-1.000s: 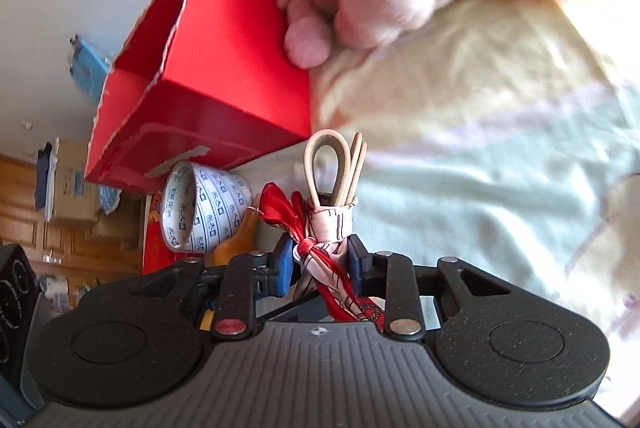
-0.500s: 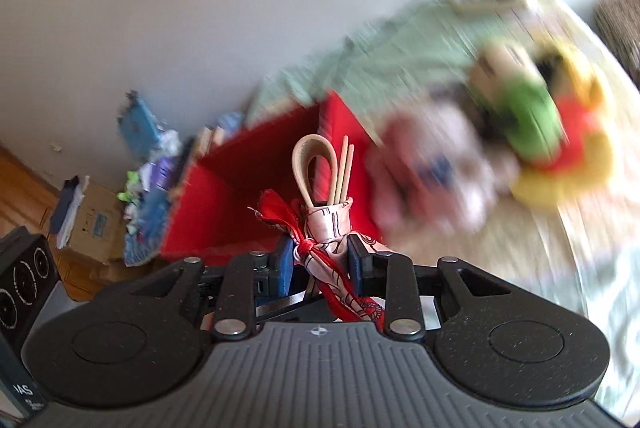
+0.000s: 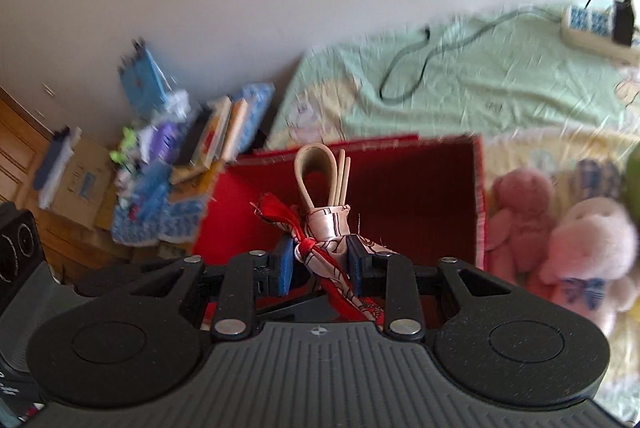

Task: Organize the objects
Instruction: 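Lift the slipper and carry it into the red box, then lower the slipper onto the box floor and open the right gripper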

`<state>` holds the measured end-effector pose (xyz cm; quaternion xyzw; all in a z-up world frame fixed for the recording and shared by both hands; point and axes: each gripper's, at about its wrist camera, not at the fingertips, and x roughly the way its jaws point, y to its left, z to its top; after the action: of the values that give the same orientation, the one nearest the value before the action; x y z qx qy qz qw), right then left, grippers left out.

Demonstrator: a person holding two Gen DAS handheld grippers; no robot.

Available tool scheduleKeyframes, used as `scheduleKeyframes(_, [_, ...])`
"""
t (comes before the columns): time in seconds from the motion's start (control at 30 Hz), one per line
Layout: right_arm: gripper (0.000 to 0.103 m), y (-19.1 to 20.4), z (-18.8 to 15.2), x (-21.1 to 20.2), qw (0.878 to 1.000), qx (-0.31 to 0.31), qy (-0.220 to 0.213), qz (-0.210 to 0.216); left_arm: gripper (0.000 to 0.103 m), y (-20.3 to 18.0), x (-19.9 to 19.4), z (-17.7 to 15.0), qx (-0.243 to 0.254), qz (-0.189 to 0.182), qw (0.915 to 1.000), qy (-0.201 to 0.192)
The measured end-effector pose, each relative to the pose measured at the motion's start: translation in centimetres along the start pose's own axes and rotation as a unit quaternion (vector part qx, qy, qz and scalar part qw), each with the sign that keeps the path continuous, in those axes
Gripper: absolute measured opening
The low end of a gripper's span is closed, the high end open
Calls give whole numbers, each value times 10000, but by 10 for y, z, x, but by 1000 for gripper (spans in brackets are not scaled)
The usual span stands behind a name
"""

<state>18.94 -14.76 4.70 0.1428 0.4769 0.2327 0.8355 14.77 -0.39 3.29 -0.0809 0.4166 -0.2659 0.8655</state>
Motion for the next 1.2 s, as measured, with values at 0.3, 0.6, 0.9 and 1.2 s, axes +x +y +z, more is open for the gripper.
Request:
scheduleKeyframes(0.3, [8, -5, -8, 74, 9943, 327, 815, -601, 28, 65, 61, -10, -402, -115, 9951, 893])
scheduleKeyframes(0.6, [18, -7, -13, 98, 9913, 398, 1043, -701, 29, 88, 80, -12, -501, -138, 9910, 1233])
scheduleKeyframes(0.9, [30, -18, -14, 82, 9910, 655, 984, -624, 32, 93, 67, -17, -502, 171, 9913, 1206])
scheduleKeyframes(1.2, [30, -21, -21, 86, 9902, 656, 984, -739, 32, 84, 74, -17, -160, 720, 9880, 1355])
